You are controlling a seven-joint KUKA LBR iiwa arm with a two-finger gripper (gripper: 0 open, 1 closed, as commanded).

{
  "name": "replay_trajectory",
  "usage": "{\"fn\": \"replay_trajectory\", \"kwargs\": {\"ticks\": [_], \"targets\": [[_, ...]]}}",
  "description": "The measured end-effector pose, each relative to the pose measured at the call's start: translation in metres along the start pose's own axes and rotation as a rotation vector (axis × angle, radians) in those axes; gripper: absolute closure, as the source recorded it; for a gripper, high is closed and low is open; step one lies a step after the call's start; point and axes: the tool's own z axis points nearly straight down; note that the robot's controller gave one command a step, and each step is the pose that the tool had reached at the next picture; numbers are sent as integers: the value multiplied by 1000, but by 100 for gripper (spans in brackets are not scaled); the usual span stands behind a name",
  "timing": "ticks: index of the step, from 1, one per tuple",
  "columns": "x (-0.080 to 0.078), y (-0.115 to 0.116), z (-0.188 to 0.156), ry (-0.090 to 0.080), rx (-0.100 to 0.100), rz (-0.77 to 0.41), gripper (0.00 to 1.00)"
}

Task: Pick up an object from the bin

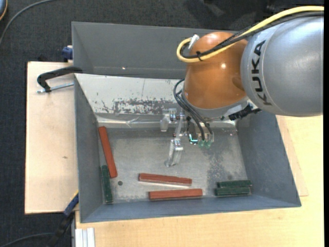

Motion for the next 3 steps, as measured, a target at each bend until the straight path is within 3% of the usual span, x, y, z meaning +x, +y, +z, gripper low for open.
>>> {"fn": "replay_trajectory", "kwargs": {"ticks": [1, 2, 3], "targets": [[28, -30, 136, -2, 1, -113, 0], [26, -29, 132, -10, -1, -114, 100], [12, -60, -16, -22, 1, -110, 100]]}}
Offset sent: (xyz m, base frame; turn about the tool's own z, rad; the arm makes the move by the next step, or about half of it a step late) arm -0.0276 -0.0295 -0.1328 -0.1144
